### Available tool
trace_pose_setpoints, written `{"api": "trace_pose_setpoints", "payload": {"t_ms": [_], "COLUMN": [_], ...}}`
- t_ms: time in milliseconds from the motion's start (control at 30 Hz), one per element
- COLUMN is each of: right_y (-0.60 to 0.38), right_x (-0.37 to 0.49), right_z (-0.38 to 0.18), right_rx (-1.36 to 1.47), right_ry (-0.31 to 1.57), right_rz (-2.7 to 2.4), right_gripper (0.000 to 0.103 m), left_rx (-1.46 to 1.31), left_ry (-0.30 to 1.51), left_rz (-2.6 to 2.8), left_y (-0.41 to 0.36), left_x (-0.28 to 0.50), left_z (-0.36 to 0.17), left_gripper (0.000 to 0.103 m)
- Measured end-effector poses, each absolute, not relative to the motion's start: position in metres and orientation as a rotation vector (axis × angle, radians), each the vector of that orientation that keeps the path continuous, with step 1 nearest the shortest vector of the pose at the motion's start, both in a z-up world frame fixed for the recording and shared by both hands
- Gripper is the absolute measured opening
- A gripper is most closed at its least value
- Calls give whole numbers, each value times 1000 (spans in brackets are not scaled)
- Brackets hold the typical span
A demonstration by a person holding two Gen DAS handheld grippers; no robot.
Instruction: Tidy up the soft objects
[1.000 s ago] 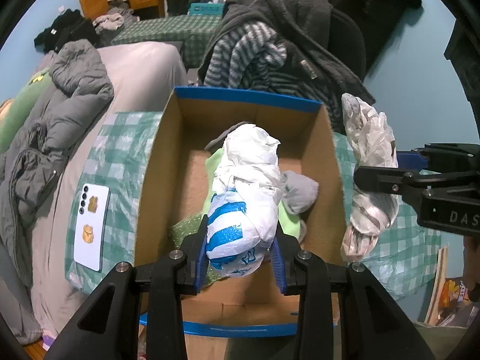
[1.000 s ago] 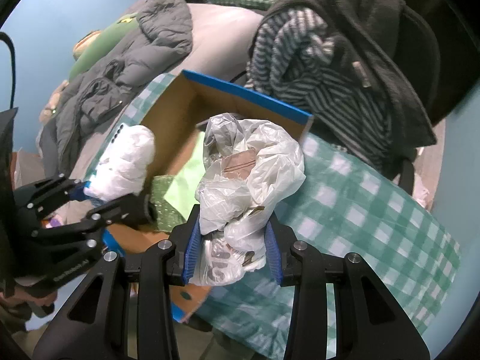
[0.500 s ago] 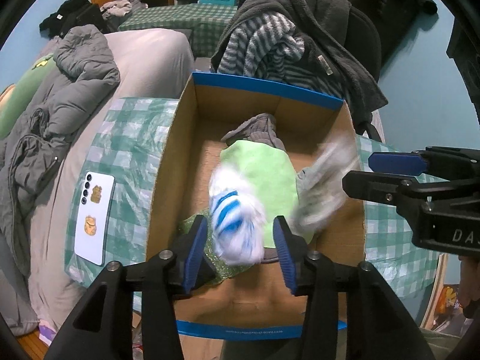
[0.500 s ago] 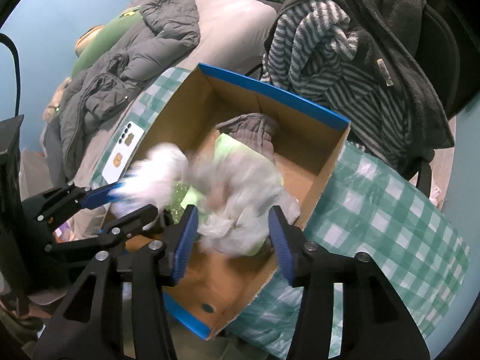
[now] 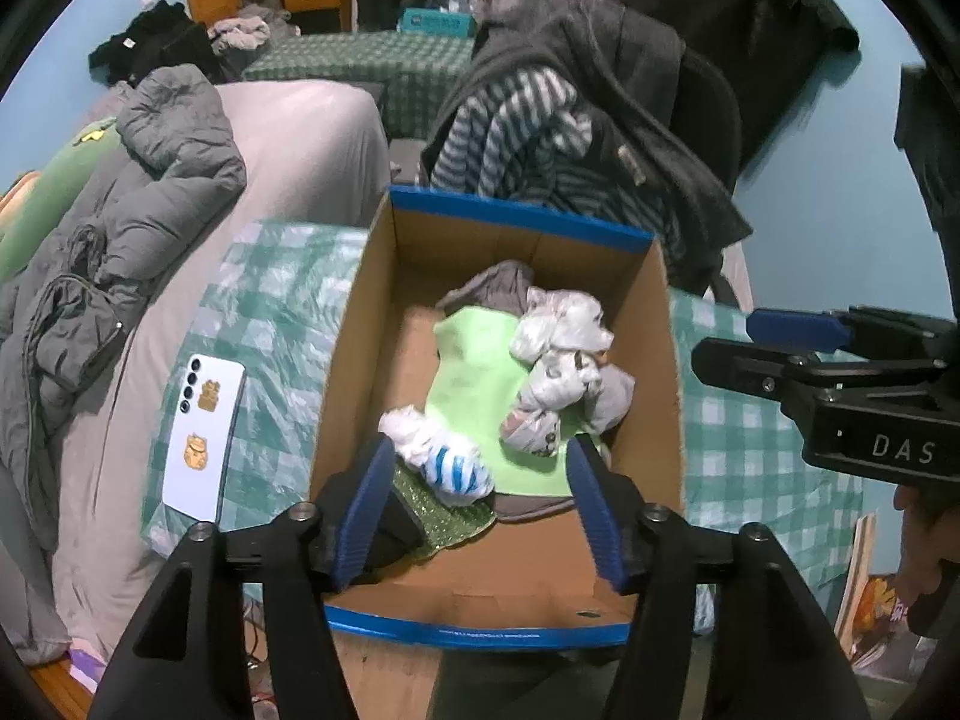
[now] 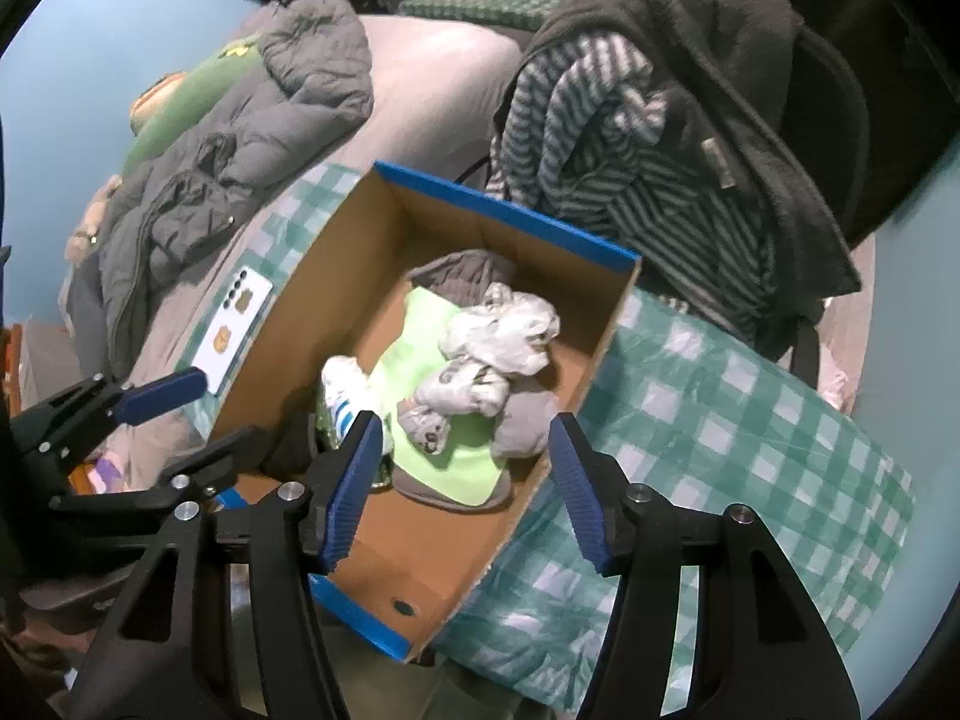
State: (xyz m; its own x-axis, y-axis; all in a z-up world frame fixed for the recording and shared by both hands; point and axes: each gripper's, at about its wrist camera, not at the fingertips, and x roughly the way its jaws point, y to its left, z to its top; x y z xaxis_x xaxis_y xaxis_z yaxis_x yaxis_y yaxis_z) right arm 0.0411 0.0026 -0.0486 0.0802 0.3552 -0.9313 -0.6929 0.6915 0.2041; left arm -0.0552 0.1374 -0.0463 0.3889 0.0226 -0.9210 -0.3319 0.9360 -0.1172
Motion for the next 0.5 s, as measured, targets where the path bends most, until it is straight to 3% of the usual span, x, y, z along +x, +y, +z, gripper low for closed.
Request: {"api": "trace_pose_setpoints", "payload": {"t_ms": [500], "right_y": [-48], "right_x": [39], "right_z": [8], "right_rx": [-232], "right_ry": [1156], "right_rz": [690], "right_gripper": [60], "left_rx": [-277], "left_ry": [1059], "left_rz": [220], "left_y": [120], "left_x": [-67], "left_z": [1], "left_gripper": [69]}}
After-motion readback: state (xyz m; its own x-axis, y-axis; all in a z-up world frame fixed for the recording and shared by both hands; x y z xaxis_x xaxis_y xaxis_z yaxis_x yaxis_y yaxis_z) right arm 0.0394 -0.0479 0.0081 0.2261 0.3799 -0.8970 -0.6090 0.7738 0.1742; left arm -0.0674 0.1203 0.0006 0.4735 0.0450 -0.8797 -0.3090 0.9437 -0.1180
